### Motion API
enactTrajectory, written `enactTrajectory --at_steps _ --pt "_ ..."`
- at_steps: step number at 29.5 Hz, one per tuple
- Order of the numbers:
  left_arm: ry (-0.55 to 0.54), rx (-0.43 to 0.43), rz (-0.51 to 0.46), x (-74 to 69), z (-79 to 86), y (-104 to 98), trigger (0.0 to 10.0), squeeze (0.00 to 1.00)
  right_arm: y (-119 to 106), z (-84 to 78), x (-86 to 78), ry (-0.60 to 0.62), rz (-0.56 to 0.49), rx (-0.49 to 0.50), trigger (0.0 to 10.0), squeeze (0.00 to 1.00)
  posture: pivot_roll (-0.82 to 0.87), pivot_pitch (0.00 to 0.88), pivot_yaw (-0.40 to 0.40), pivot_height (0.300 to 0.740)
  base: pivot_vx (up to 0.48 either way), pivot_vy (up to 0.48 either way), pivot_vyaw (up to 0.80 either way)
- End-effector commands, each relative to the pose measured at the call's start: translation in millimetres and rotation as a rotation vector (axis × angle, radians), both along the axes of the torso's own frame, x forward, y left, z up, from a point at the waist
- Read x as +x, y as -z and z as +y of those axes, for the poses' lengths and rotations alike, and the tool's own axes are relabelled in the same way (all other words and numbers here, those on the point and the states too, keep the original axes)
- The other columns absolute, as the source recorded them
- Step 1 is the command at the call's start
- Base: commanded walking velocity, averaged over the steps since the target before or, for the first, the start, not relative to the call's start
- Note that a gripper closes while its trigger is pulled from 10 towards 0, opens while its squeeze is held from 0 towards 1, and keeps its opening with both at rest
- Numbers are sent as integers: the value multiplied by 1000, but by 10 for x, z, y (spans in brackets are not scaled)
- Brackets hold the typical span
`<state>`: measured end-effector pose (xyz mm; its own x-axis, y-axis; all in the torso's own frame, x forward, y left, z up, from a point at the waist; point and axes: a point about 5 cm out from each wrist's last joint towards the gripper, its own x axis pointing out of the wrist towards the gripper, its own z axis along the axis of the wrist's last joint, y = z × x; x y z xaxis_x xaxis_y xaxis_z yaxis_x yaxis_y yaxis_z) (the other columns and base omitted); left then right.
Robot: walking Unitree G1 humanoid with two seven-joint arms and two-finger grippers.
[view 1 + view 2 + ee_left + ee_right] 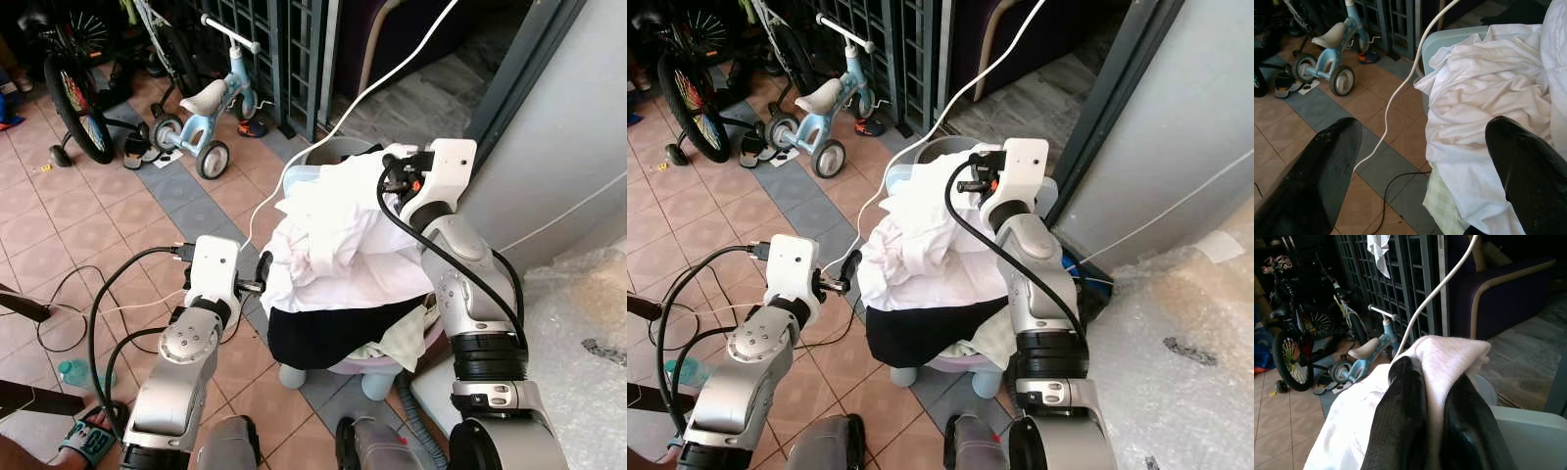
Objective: Clothes washing
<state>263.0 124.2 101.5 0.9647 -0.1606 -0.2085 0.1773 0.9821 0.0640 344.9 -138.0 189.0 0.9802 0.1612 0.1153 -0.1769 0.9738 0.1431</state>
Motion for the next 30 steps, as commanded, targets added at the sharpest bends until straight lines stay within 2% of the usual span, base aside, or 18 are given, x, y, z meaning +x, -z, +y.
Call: enactTrajectory --at_steps 1,2,6,7,8,9,16,30 --pt "27 -12 11 -10 -54 13 10000 0 -206 -61 -5 35 -89 11 0 0 47 103 -23 728 0 0 0" --pt "57 -42 2 -14 -88 1 10000 0 -219 -69 0 40 -92 18 0 0 44 100 -22 728 0 0 0" --pt "61 -36 -17 15 -164 -20 10000 0 -269 -81 10 55 -109 27 0 0 39 94 -24 728 0 0 0" --pt "72 -34 -38 21 -177 -46 10000 0 -262 -68 11 52 -103 12 1569 0 38 94 -25 728 0 0 0" --pt "72 -34 -38 21 -177 -46 10000 0 -262 -68 11 52 -103 12 1569 0 38 94 -25 728 0 0 0" --pt "75 -33 -45 23 -183 -54 10000 0 -251 -60 5 49 -100 6 10000 0 40 93 -29 728 0 0 0" --pt "69 -34 -43 11 -172 -38 10000 0 -195 -12 -73 24 -99 -32 10000 0 33 96 -32 728 -80 0 0" --pt "81 -29 -48 38 -193 -40 10000 0 -142 6 -110 13 -84 -59 10000 0 25 99 -28 728 -317 -268 0"
